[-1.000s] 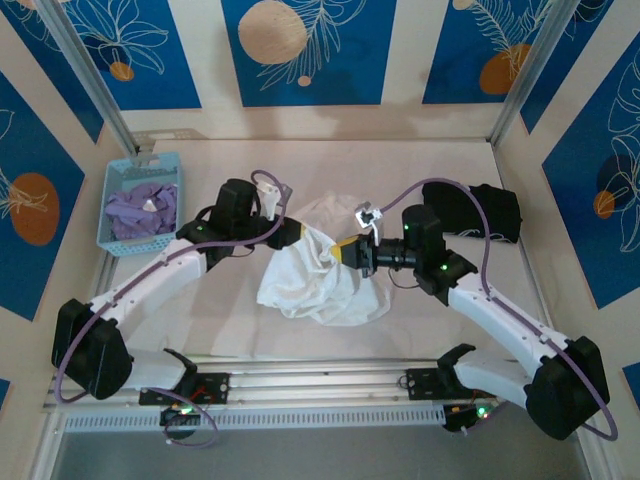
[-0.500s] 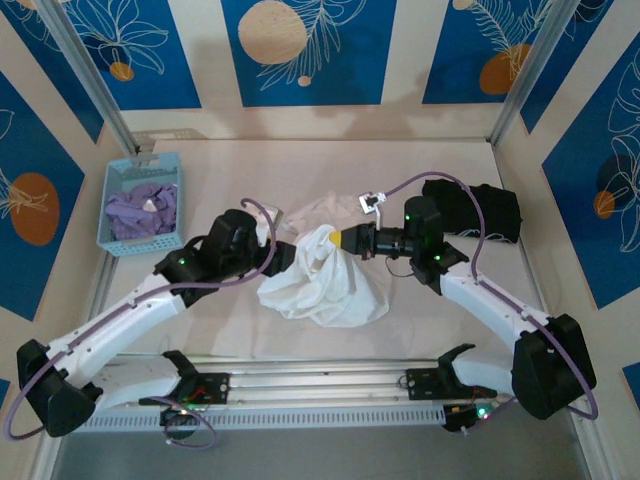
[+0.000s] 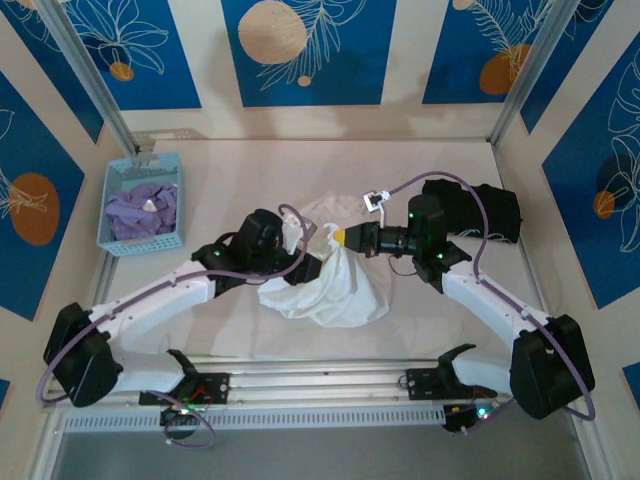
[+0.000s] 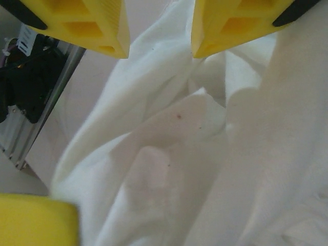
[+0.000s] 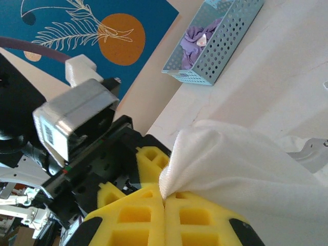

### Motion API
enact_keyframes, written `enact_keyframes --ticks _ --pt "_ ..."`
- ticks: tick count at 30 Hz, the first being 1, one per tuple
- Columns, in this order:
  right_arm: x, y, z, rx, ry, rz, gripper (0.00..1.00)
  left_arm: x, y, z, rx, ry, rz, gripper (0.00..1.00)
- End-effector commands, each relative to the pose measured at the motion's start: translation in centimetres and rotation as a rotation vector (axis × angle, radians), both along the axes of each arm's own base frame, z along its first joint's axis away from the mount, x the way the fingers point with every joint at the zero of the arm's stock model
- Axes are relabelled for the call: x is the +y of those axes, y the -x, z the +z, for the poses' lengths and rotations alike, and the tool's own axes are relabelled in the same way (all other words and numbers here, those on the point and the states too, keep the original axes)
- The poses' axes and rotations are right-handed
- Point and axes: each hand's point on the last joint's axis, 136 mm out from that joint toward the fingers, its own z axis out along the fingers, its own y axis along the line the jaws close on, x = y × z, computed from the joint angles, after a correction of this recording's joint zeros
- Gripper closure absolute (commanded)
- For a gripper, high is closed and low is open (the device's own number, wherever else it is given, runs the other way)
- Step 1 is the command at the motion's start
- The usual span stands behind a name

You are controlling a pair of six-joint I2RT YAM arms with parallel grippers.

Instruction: Fold the inside-out t-shirt

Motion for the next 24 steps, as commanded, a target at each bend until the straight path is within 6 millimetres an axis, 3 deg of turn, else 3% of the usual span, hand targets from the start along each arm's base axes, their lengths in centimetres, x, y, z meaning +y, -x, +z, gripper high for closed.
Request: enact_keyframes --ticks 1,11,15,20,24 --pt "-0.2 0.5 1.1 -0.013 -0.015 0.021 1.00 -0.8 -1.4 1.4 -0.048 0.019 -0.005 0.60" --pt "-0.4 0.7 0.9 -0.015 -0.011 0.013 1.00 -1.5 -3.7 1.4 -0.047 0.042 -0.010 0.58" --pt "-0.6 0.6 0.8 -0.023 -0.002 0.000 1.00 -2.4 -3.5 2.4 -0.045 0.091 -0.049 0.72" --pt "-1.1 -0.2 0.1 -0.017 0.034 -0.044 1.00 -2.0 -2.9 3.7 -0.059 0.103 -0.053 0.99" --pt "-1.8 -1.6 -0.2 -0.056 0.126 -0.130 1.00 -1.1 -1.8 5.9 -0.064 0.106 -0.058 1.00"
